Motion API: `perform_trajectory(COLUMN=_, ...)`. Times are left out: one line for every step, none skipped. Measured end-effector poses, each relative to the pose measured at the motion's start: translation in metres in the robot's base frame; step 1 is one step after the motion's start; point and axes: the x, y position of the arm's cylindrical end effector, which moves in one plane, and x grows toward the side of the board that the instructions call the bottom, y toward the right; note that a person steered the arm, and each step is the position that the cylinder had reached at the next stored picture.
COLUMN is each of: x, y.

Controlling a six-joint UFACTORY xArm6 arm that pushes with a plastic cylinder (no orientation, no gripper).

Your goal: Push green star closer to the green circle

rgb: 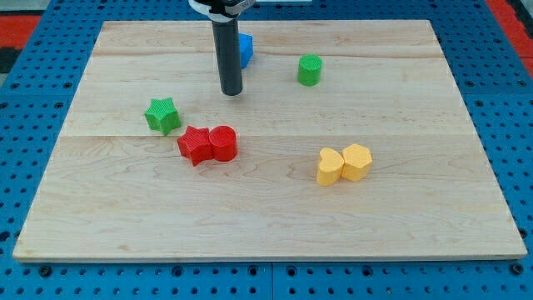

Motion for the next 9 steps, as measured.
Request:
perform_trajectory(x=0.0, y=-0.03)
perform_trajectory(x=0.0, y=-0.064)
perform_trajectory(x=0.0, y=-0.099)
perform_trajectory(x=0.0, y=-0.144)
perform_trajectory(x=0.016, y=-0.167)
perform_trajectory(x=0.032, y=-0.167)
perform_trajectory(x=0.045, y=-0.165)
perform_trajectory(x=0.058, y=-0.156)
perform_trajectory(x=0.063, y=-0.141)
